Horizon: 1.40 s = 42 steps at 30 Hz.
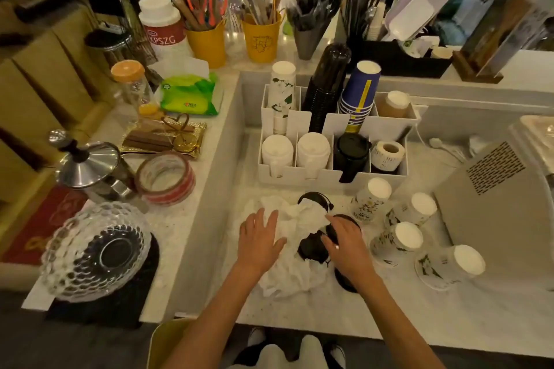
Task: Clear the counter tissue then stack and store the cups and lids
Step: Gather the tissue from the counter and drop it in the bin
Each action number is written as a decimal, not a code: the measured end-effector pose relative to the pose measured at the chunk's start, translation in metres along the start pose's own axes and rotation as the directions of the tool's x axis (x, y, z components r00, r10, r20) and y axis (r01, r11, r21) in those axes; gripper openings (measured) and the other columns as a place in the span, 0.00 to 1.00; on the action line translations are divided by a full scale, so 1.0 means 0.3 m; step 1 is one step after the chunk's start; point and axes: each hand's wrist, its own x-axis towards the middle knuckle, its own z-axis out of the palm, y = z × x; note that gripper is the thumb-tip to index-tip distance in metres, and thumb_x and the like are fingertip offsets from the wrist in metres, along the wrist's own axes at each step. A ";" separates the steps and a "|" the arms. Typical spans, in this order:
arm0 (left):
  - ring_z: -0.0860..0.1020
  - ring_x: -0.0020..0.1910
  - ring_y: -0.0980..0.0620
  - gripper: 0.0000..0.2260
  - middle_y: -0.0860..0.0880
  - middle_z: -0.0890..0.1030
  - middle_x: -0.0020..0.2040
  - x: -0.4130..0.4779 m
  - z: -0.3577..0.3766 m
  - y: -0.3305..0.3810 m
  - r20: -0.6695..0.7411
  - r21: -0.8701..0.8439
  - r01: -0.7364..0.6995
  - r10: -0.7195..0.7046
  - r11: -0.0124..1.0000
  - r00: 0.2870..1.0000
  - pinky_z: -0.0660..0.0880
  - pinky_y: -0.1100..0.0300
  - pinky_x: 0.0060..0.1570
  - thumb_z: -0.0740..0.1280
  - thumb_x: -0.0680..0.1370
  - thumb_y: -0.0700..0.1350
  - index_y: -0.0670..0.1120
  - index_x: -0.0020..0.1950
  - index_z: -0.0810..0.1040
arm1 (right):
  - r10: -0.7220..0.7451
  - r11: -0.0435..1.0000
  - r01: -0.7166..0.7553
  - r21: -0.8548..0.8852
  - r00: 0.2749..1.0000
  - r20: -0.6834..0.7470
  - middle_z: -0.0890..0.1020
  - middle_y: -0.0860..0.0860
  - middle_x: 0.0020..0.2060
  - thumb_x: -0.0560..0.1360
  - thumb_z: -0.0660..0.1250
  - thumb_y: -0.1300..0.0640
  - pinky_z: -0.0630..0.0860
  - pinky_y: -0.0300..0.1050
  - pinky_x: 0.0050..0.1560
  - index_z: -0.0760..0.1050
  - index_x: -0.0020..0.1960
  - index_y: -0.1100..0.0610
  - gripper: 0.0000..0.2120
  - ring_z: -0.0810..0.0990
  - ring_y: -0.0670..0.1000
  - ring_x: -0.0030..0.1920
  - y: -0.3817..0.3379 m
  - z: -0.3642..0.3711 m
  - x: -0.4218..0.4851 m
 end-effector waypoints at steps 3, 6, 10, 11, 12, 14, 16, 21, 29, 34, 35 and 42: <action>0.55 0.77 0.40 0.33 0.42 0.55 0.80 -0.024 0.045 -0.030 0.026 -0.004 0.077 -0.077 0.997 0.997 0.55 0.46 0.75 0.57 0.80 0.62 0.51 0.80 0.51 | 0.004 0.998 -0.001 -0.057 0.999 0.053 0.67 0.52 0.73 0.78 0.63 0.47 0.60 0.55 0.75 0.63 0.74 0.50 0.26 0.61 0.55 0.75 0.000 0.032 0.012; 0.53 0.78 0.39 0.35 0.41 0.53 0.80 -0.042 0.064 -0.052 0.032 0.008 0.112 -0.113 0.994 0.993 0.53 0.44 0.75 0.57 0.79 0.64 0.50 0.80 0.48 | -0.064 0.992 0.074 -0.106 0.993 0.101 0.68 0.51 0.73 0.78 0.63 0.46 0.58 0.54 0.76 0.64 0.74 0.49 0.25 0.59 0.55 0.76 -0.029 0.033 0.072; 0.54 0.78 0.39 0.37 0.40 0.52 0.80 -0.077 0.075 -0.034 -0.015 -0.065 0.220 -0.221 0.973 0.975 0.56 0.43 0.74 0.55 0.79 0.65 0.48 0.80 0.47 | -0.259 0.942 0.292 -0.165 0.946 0.192 0.70 0.51 0.72 0.78 0.64 0.47 0.61 0.53 0.74 0.65 0.73 0.49 0.25 0.63 0.54 0.74 -0.142 0.013 0.214; 0.55 0.77 0.39 0.37 0.41 0.51 0.80 -0.090 0.080 -0.021 -0.023 -0.114 0.266 -0.271 0.957 0.962 0.59 0.43 0.73 0.55 0.79 0.65 0.48 0.80 0.46 | -0.305 0.918 0.353 -0.182 0.920 0.247 0.69 0.51 0.72 0.78 0.64 0.47 0.62 0.53 0.73 0.64 0.74 0.48 0.25 0.64 0.55 0.73 -0.177 0.014 0.249; 0.55 0.77 0.40 0.38 0.41 0.50 0.81 -0.104 0.088 -0.004 -0.019 -0.169 0.310 -0.318 0.936 0.948 0.60 0.42 0.72 0.55 0.78 0.66 0.48 0.80 0.44 | -0.342 0.884 0.420 -0.206 0.881 0.326 0.68 0.51 0.73 0.78 0.64 0.47 0.63 0.53 0.72 0.62 0.75 0.47 0.27 0.64 0.55 0.73 -0.210 0.016 0.281; 0.54 0.77 0.39 0.41 0.42 0.47 0.81 -0.126 0.114 0.035 0.018 -0.250 0.381 -0.389 0.890 0.921 0.63 0.41 0.70 0.55 0.77 0.68 0.48 0.80 0.41 | -0.383 0.779 0.568 -0.267 0.768 0.514 0.62 0.51 0.75 0.77 0.66 0.49 0.63 0.55 0.72 0.54 0.77 0.43 0.33 0.59 0.56 0.75 -0.274 0.033 0.336; 0.53 0.77 0.39 0.44 0.43 0.45 0.81 -0.146 0.146 0.070 0.085 -0.312 0.436 -0.432 0.844 0.898 0.64 0.40 0.69 0.55 0.76 0.70 0.49 0.80 0.38 | -0.385 0.624 0.712 -0.322 0.639 0.666 0.56 0.51 0.77 0.75 0.69 0.52 0.63 0.57 0.72 0.45 0.77 0.40 0.41 0.55 0.56 0.76 -0.331 0.060 0.372; 0.53 0.78 0.38 0.47 0.42 0.46 0.81 -0.165 0.224 0.102 0.206 -0.343 0.535 -0.493 0.773 0.845 0.64 0.40 0.69 0.57 0.74 0.72 0.49 0.80 0.37 | -0.350 0.312 0.885 -0.345 0.445 0.824 0.45 0.52 0.79 0.70 0.75 0.55 0.61 0.62 0.72 0.36 0.75 0.35 0.54 0.52 0.60 0.77 -0.422 0.120 0.410; 0.61 0.73 0.42 0.50 0.42 0.51 0.79 -0.188 0.292 0.101 0.228 -0.292 0.594 -0.549 0.750 0.804 0.69 0.45 0.65 0.63 0.72 0.70 0.45 0.80 0.40 | -0.279 0.102 0.930 -0.352 0.366 0.888 0.43 0.52 0.79 0.70 0.75 0.51 0.70 0.58 0.66 0.38 0.76 0.36 0.52 0.60 0.60 0.75 -0.415 0.185 0.382; 0.67 0.66 0.43 0.36 0.42 0.57 0.75 -0.198 0.305 0.051 0.134 -0.352 0.550 -0.541 0.757 0.830 0.73 0.51 0.61 0.62 0.78 0.60 0.47 0.79 0.50 | -0.356 0.258 0.877 -0.404 0.475 0.805 0.59 0.54 0.74 0.74 0.67 0.65 0.77 0.53 0.51 0.55 0.75 0.46 0.36 0.68 0.58 0.67 -0.361 0.228 0.314; 0.69 0.63 0.44 0.31 0.42 0.60 0.73 -0.198 0.302 0.036 0.109 -0.407 0.533 -0.540 0.742 0.834 0.74 0.53 0.59 0.62 0.79 0.56 0.48 0.77 0.54 | -0.333 0.323 0.855 -0.406 0.505 0.796 0.62 0.55 0.71 0.74 0.65 0.66 0.75 0.52 0.51 0.58 0.74 0.48 0.33 0.70 0.59 0.64 -0.360 0.233 0.308; 0.74 0.55 0.49 0.21 0.45 0.68 0.61 -0.163 0.221 -0.007 -0.019 -0.890 0.218 -0.511 0.400 0.859 0.76 0.54 0.60 0.64 0.80 0.42 0.48 0.72 0.65 | -0.378 0.878 0.477 -0.043 0.746 0.549 0.78 0.61 0.57 0.73 0.61 0.71 0.69 0.45 0.56 0.75 0.59 0.64 0.16 0.75 0.59 0.58 -0.398 0.185 0.341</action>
